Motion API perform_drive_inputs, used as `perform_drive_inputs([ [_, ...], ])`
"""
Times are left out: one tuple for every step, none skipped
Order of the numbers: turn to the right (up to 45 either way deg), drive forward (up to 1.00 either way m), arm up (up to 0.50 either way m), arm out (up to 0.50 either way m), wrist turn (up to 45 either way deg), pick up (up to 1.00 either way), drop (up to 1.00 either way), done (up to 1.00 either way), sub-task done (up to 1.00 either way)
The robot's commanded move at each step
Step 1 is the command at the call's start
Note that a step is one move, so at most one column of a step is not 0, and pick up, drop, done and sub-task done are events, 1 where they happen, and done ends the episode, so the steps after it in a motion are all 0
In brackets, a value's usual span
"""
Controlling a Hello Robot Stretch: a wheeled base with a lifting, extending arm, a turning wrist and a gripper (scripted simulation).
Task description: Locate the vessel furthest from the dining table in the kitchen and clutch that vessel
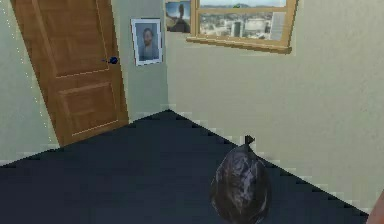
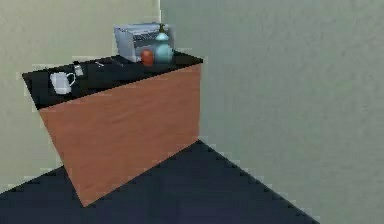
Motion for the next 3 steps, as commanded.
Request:
perform_drive_inputs([
  [45.0,0.00,0.00,0.00,0.0,0.00,0.00,0.00,0.00],
  [0.0,0.45,0.00,0.00,0.0,0.00,0.00,0.00,0.00],
  [-45.0,0.00,0.00,0.00,0.0,0.00,0.00,0.00,0.00],
])
